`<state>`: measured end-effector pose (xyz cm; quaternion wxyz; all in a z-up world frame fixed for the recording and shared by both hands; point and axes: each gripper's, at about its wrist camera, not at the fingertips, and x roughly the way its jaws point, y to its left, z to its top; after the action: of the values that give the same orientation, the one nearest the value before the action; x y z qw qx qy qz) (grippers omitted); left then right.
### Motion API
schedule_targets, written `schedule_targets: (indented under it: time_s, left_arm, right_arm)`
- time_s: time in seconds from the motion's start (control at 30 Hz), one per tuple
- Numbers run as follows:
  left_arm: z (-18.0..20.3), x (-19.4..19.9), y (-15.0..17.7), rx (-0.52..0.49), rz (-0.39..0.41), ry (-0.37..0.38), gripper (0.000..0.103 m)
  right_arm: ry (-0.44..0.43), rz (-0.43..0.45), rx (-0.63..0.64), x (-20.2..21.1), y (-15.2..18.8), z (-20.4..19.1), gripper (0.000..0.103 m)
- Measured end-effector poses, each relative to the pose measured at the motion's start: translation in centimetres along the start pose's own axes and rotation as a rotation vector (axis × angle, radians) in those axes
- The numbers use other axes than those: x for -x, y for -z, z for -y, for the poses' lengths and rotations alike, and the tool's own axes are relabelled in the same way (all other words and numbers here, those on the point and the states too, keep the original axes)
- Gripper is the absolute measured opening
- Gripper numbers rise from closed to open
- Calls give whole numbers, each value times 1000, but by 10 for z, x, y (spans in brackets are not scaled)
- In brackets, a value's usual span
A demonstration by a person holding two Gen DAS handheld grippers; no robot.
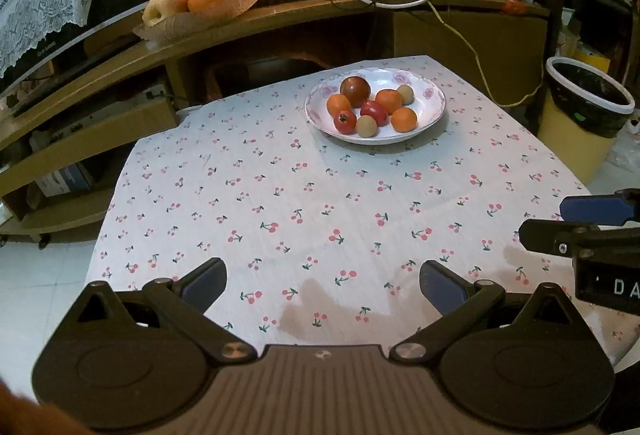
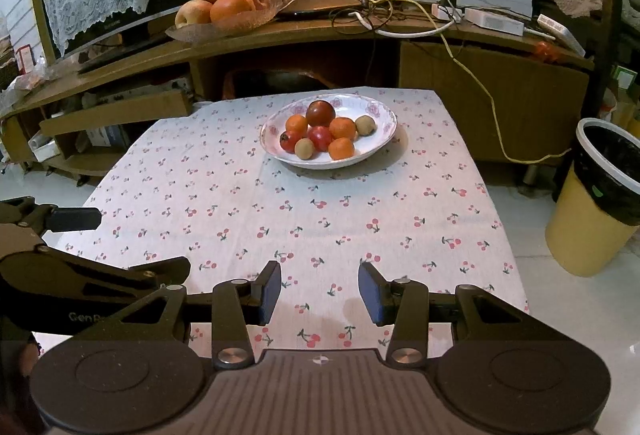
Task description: Organize fruits
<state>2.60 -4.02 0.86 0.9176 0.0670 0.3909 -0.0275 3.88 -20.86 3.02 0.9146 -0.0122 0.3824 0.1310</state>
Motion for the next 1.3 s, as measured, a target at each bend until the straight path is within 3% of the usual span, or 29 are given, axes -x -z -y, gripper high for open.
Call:
schedule_targets:
  time_s: [1.3]
  left_arm:
    - [3, 7, 12, 16, -14, 21, 103]
  right_arm:
    - [2, -27, 13, 3, 13, -3, 44]
